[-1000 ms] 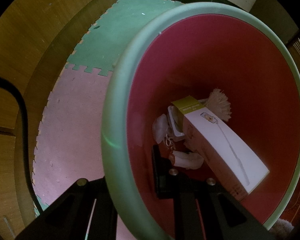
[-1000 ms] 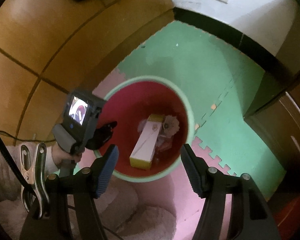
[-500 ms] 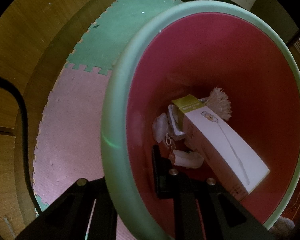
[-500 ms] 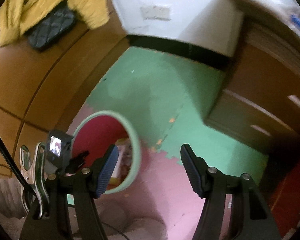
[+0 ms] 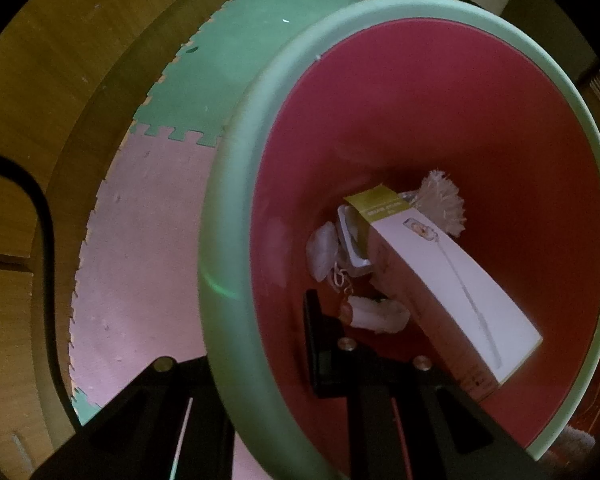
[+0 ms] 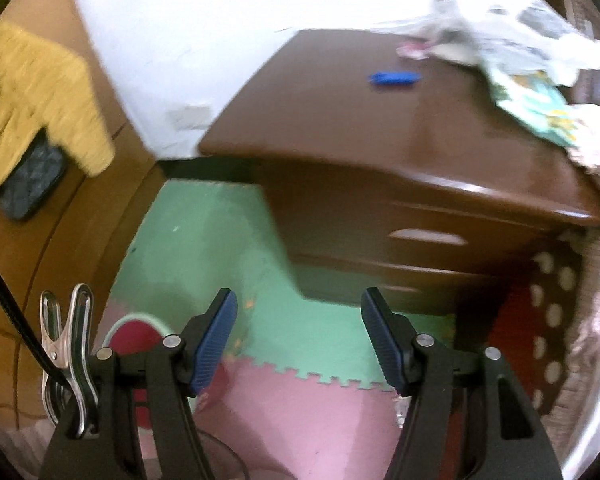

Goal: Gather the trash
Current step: 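Lower the right gripper to the clear plastic packet on the floor mat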

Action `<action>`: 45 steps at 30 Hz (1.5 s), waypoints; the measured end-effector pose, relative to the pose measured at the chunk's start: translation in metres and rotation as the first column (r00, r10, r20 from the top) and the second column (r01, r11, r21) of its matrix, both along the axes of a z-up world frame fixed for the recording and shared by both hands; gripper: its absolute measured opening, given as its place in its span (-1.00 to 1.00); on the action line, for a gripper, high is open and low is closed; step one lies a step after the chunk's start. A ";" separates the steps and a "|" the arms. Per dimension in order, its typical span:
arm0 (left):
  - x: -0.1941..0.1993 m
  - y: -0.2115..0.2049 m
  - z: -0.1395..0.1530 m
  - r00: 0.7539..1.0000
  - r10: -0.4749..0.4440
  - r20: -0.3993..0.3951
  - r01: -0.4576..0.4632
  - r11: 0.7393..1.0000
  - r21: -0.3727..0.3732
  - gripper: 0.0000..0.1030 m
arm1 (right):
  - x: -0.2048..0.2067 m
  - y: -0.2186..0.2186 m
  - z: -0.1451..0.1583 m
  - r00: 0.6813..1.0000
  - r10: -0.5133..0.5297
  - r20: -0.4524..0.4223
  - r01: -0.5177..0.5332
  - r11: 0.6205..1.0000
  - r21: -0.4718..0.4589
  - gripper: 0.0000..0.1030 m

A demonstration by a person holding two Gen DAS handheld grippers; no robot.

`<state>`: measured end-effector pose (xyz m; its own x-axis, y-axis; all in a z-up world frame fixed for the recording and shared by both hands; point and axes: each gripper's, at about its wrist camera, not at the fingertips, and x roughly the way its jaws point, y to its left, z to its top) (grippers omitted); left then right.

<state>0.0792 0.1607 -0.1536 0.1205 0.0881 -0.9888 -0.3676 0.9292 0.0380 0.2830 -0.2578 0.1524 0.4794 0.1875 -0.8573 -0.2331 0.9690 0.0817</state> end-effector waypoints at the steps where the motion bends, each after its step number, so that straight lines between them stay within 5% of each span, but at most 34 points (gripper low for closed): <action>1: 0.000 0.000 0.000 1.000 0.000 0.000 0.000 1.000 0.000 -0.80 | 0.003 -0.007 0.004 1.000 -0.016 0.010 0.016 1.000 -0.004 0.28; 11: 0.000 -0.001 0.000 1.000 0.002 0.000 -0.002 1.000 0.000 -0.80 | 0.027 -0.074 0.047 0.973 -0.208 0.099 0.208 0.978 0.015 0.28; 16: 0.000 -0.001 0.000 1.000 0.000 0.000 0.000 1.000 0.002 -0.80 | 0.025 -0.095 0.038 0.958 -0.270 0.094 0.270 0.963 0.009 0.28; 31: 0.000 -0.001 0.000 1.000 -0.016 -0.004 0.016 1.000 0.019 -0.80 | -0.011 -0.135 -0.066 0.933 -0.353 -0.068 0.349 0.935 -0.060 0.28; 45: 0.001 -0.004 0.002 0.999 -0.045 -0.017 0.045 0.998 0.052 -0.80 | -0.038 -0.170 -0.237 0.897 -0.334 -0.289 0.303 0.941 -0.149 0.28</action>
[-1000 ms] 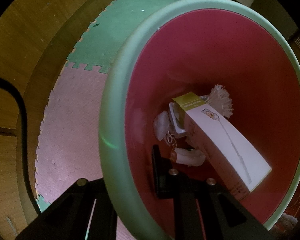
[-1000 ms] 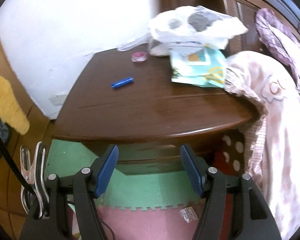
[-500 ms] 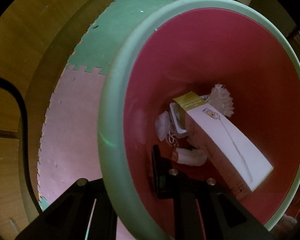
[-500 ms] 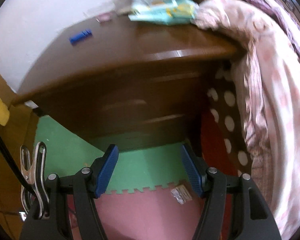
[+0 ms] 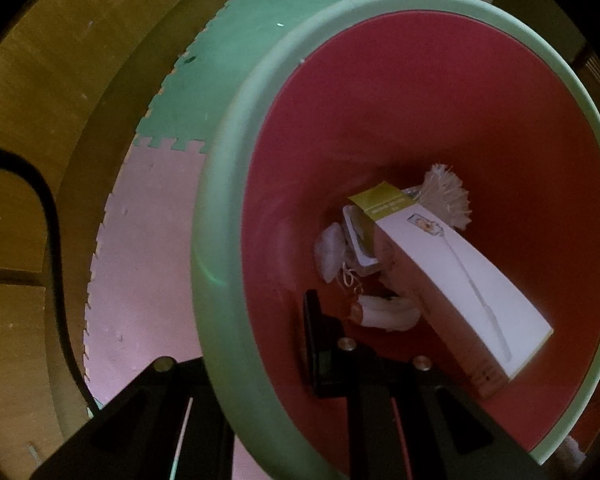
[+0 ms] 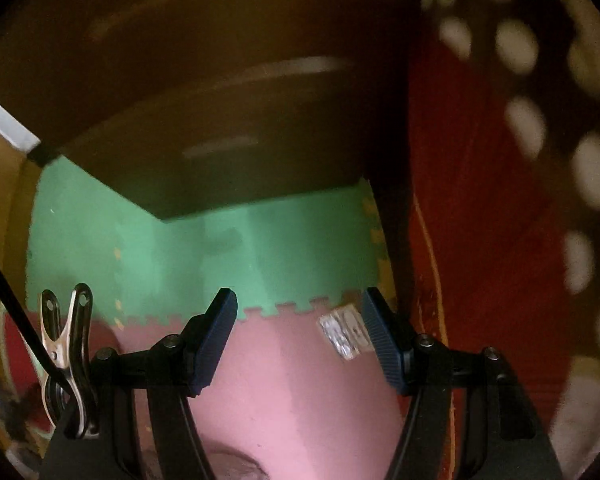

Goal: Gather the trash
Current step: 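Lower the right gripper to the clear plastic packet on the floor mat, then grasp the clear plastic packet from the floor with the right gripper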

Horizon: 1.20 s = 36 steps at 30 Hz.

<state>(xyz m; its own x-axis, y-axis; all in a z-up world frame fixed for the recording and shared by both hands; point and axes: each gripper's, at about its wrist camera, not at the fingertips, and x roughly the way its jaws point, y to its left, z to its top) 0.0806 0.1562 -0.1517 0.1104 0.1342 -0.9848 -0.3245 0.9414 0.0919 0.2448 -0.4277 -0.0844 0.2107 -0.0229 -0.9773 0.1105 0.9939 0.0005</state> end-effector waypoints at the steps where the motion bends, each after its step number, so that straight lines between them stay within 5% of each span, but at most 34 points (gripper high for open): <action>1: 0.000 0.000 0.000 1.000 -0.004 0.000 0.004 1.000 0.003 -0.80 | -0.002 -0.004 -0.012 1.000 0.001 -0.018 -0.001 1.000 -0.006 0.28; 13: 0.000 0.000 0.000 1.000 -0.001 -0.007 0.002 1.000 0.013 -0.77 | -0.010 -0.044 -0.128 0.984 -0.042 -0.171 0.035 0.998 -0.044 0.28; 21: -0.001 0.001 0.000 1.000 -0.009 -0.012 0.009 1.000 0.016 -0.77 | -0.020 -0.041 -0.209 0.946 0.025 -0.324 -0.057 0.994 -0.092 0.28; 36: -0.001 0.000 -0.001 1.000 -0.015 -0.018 0.015 1.000 0.021 -0.76 | -0.019 -0.066 -0.263 0.917 -0.021 -0.399 -0.031 0.992 -0.122 0.26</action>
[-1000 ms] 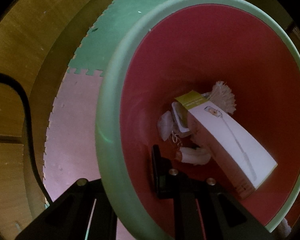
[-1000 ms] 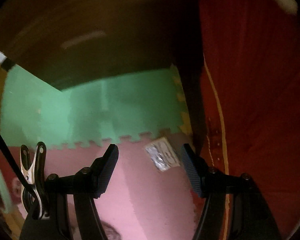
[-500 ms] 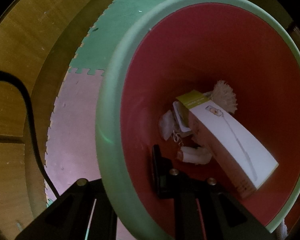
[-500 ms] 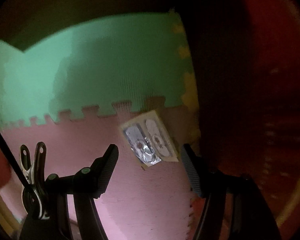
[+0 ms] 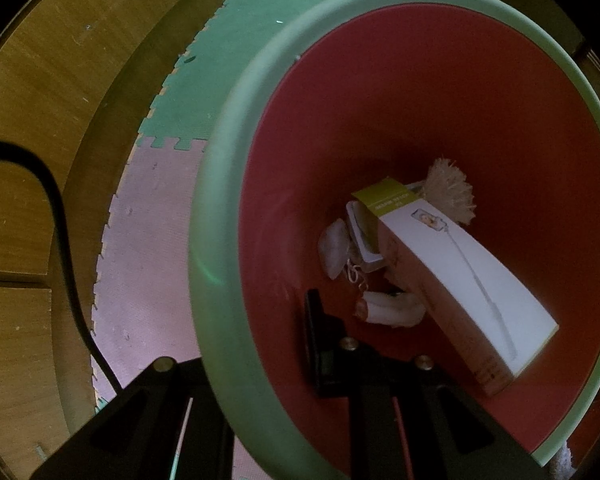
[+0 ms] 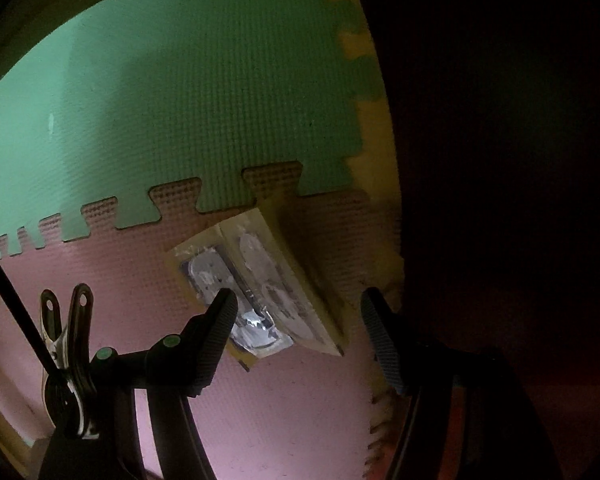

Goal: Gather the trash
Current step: 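Grasp the clear plastic packet from the floor with the right gripper, then lift the packet and carry it over the red bucket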

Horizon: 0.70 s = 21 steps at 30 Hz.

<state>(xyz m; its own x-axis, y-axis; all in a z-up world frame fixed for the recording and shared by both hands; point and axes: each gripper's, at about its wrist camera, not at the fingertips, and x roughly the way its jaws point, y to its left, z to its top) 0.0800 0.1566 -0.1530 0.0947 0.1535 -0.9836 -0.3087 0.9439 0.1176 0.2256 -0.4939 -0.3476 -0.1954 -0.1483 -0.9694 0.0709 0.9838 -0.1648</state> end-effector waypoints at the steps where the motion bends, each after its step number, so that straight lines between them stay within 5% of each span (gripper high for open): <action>1: 0.000 0.000 0.000 1.000 0.000 0.000 0.000 1.000 0.001 -0.76 | -0.001 0.001 -0.002 1.000 -0.004 -0.009 0.004 1.000 0.012 0.18; 5: 0.000 -0.001 0.000 1.000 0.000 0.000 0.000 1.000 0.000 -0.76 | -0.003 -0.001 -0.013 0.999 0.011 -0.033 -0.011 1.000 0.003 -0.04; 12: 0.000 0.000 0.000 1.000 0.000 -0.001 0.000 1.000 0.001 -0.75 | -0.009 -0.005 -0.004 0.999 0.012 -0.041 -0.012 1.000 -0.011 -0.82; 21: -0.001 0.001 0.001 1.000 0.008 0.003 -0.008 1.000 -0.002 -0.74 | -0.018 0.015 0.058 0.999 0.031 0.034 -0.032 0.999 0.038 -0.86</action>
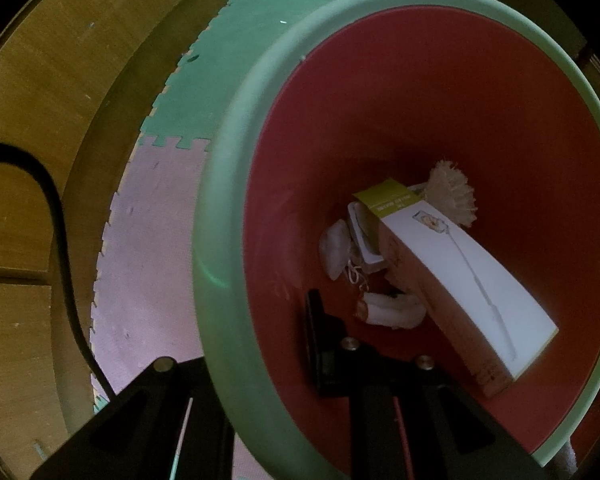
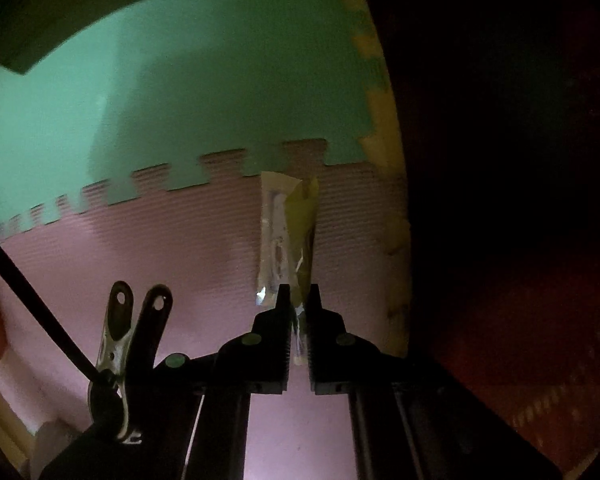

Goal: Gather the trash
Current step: 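Lift the packet and carry it over the red bucket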

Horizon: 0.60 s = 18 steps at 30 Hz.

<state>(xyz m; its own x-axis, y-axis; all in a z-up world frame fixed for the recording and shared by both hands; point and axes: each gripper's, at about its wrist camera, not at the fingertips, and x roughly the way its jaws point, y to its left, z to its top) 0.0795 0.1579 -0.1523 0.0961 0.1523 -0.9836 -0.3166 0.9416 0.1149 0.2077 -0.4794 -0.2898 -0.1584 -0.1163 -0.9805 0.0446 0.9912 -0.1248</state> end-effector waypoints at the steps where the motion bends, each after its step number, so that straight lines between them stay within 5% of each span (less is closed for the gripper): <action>1: 0.000 0.000 0.000 1.000 0.002 0.002 -0.002 1.000 -0.002 -0.74 | 0.000 0.005 0.009 1.000 0.016 0.007 -0.016 1.000 0.001 -0.86; 12: 0.001 0.000 -0.001 1.000 -0.009 -0.011 0.010 1.000 0.003 -0.74 | 0.004 0.084 0.119 0.981 0.079 0.175 -0.094 0.992 0.082 -0.86; 18: 0.001 0.000 -0.003 1.000 -0.004 -0.013 0.003 1.000 -0.008 -0.74 | 0.006 0.151 0.179 0.942 0.179 0.286 -0.223 0.966 0.131 -0.86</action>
<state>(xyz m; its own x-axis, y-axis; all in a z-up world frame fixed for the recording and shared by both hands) 0.0803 0.1579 -0.1550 0.0841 0.1439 -0.9860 -0.3119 0.9436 0.1111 0.2135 -0.3280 -0.1107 0.1244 0.0423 -0.9913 -0.1478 0.9887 0.0237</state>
